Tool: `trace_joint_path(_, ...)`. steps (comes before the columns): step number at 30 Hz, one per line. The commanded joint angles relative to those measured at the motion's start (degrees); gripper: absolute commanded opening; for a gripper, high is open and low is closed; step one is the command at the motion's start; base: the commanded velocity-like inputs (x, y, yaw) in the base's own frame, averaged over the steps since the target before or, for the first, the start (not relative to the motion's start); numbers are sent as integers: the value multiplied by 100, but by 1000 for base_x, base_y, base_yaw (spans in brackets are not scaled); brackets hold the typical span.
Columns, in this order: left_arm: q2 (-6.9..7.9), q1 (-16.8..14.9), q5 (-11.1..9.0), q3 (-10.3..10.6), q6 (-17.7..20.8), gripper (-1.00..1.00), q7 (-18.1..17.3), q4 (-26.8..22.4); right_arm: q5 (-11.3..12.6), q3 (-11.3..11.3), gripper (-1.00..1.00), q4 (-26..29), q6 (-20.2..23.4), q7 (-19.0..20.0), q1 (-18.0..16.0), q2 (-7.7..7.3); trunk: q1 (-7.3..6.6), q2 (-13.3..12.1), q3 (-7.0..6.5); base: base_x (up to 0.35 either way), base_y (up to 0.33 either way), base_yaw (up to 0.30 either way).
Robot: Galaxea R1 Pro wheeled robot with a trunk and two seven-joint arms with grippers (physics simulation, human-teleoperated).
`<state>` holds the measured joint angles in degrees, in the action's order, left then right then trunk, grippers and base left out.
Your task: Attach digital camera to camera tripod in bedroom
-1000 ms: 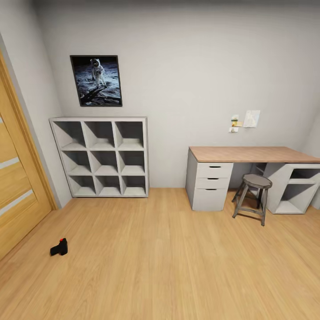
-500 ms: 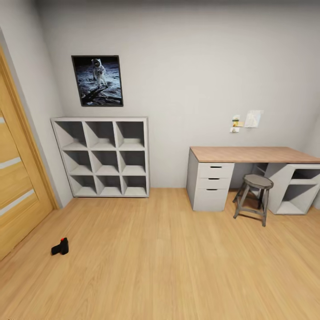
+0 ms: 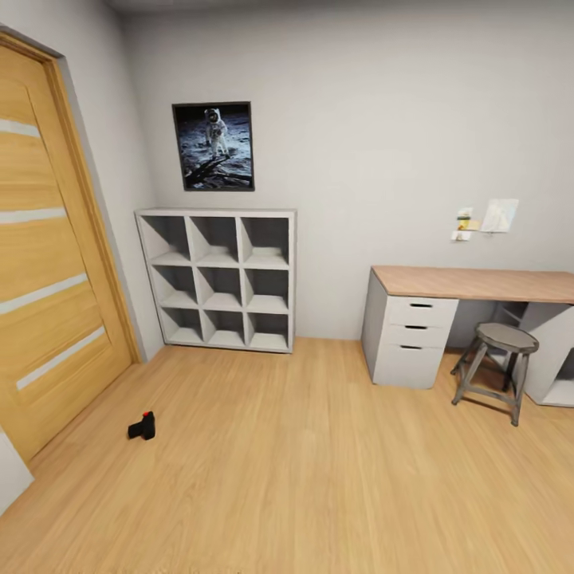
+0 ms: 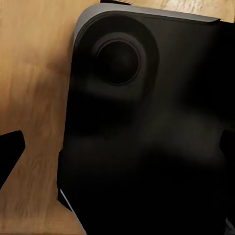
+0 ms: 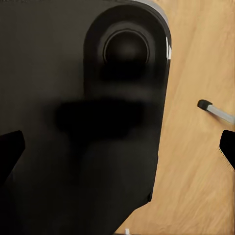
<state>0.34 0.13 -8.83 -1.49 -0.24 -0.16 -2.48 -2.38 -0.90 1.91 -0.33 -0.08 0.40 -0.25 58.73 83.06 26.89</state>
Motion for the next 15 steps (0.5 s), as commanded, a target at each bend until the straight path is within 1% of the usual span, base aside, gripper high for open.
trace_joint_path(1, 0, 2, -80, -9, -3, 100, -2, -7, -25, -9, 100, 11, -2, -1, 4, -1, 0, 2, 3, 0, 0, 267)
trace_joint_path(2, 0, 3, -151, -6, -3, 100, -2, -7, -25, -11, 100, 11, 1, -1, 4, -1, 0, 2, 3, 0, 0, 268)
trace_joint_path(5, 1, 4, -271, -2, -3, 100, -2, -7, -28, -15, 100, 10, 5, -1, 4, -1, 0, 2, 3, 0, 0, 268)
trace_joint_path(15, 1, 3, -303, -1, -4, 100, -2, -7, -34, -16, 100, 12, -1, -1, 4, -1, 0, 2, 3, 0, 0, 268)
